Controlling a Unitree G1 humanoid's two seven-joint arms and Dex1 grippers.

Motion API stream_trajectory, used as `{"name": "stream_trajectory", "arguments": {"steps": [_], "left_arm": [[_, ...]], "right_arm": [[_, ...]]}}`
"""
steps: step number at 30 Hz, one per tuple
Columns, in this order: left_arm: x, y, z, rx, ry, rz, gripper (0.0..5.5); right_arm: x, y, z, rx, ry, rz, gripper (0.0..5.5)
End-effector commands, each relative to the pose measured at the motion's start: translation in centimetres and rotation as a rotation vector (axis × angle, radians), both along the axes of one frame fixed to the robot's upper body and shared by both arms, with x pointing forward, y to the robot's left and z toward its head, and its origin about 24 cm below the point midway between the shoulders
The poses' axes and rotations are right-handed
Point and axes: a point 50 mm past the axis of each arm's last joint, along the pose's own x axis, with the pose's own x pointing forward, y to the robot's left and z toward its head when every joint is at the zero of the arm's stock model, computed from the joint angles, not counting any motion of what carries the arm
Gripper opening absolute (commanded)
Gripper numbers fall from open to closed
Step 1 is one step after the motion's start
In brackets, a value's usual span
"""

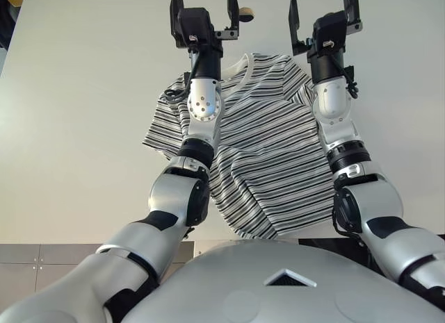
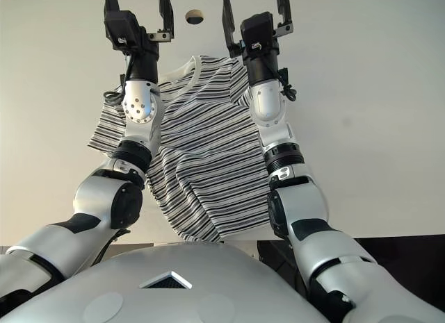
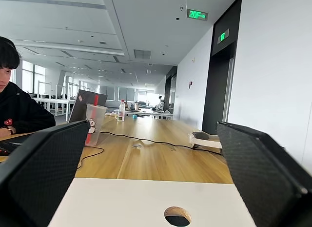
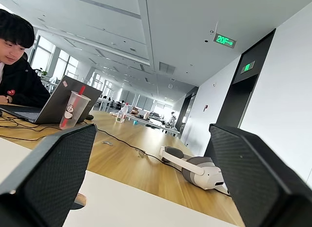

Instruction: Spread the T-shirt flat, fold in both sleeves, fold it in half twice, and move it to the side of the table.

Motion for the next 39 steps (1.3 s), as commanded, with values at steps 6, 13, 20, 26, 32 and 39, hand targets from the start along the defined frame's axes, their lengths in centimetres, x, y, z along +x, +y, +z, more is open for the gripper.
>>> {"name": "stream_trajectory", "arguments": {"steps": [6,13,20,26,32,39], "left_arm": [[-0.2,-0.5,0.9,-0.015,-0.055,-0.03,4.8],[-0.6,-0.2,0.5,-0.009,-0.043,0.021,4.8],[-0.5,-0.3,0.4,0.003,-0.033,0.023,4.8],[-0.4,-0.9,0.4,0.011,-0.031,-0.002,4.8],[-0.4,-1.2,0.4,0.018,-0.029,-0.009,4.8],[-0.2,-0.4,0.4,0.027,-0.032,0.017,4.8]], "right_arm": [[-0.8,0.1,0.3,-0.042,-0.043,0.024,4.26],[-1.4,-0.1,-0.5,-0.047,-0.023,0.01,4.26],[-1.4,-0.5,-0.3,-0.053,-0.024,0.013,4.26],[-1.3,-0.1,-0.4,-0.063,-0.021,0.027,4.26],[-1.3,0.2,-0.4,-0.067,-0.027,0.039,4.26],[-0.8,0.5,-0.7,-0.066,-0.008,0.03,4.26]]}}
